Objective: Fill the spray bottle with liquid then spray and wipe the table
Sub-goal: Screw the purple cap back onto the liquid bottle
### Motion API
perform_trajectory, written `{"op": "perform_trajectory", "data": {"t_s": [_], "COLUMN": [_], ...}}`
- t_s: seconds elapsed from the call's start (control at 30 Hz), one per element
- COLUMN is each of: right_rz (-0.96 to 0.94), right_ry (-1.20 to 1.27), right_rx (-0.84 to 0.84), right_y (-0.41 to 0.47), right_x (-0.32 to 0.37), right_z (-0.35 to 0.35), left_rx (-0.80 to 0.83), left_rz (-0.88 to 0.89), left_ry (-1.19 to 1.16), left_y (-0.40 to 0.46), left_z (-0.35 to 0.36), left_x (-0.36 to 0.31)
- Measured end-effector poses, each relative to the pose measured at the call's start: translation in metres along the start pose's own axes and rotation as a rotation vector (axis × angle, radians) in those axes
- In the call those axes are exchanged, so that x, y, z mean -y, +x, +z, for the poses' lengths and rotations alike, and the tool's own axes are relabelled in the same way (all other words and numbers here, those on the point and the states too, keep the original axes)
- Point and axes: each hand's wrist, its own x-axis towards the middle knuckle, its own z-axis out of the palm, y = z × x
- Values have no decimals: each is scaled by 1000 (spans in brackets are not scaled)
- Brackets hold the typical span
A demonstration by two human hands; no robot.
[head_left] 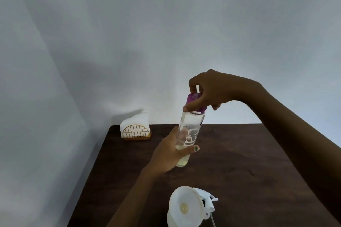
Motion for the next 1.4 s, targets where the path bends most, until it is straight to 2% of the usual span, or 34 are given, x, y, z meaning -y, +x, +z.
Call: {"op": "perform_trajectory", "data": {"t_s": [0.17,0.37,0.53,0.73,0.97,1.07,1.13,1.23,1.3,1.4], "right_rz": [-2,-210,-280,-150,8,-32,-114,-245,-233,-108], "right_ry": [-3,12,50,17,-147,-36,78,79,3,-88], "right_rx": [-4,64,111,0,25,19,77,150,127,62], "right_y": [2,-3,-3,0,2,-3,-7,-8,-5,-1], "right_x": [0,0,0,4,11,11,9,5,5,12], "right_z": [1,-5,-9,-4,4,-3,-10,-15,-12,-3], "left_rx": [1,-1,-10,-19,-23,-20,-20,-29,-28,-34], "left_rz": [3,10,21,42,34,30,28,22,21,25], "left_ry": [-6,5,-9,-4,-7,-39,-47,-28,-6,17], "left_y": [-1,1,2,3,1,1,1,1,1,2], "left_z": [-1,-2,-3,-1,3,-1,-2,-2,-2,-1], "left_x": [1,1,-1,-2,3,3,4,5,5,6]}}
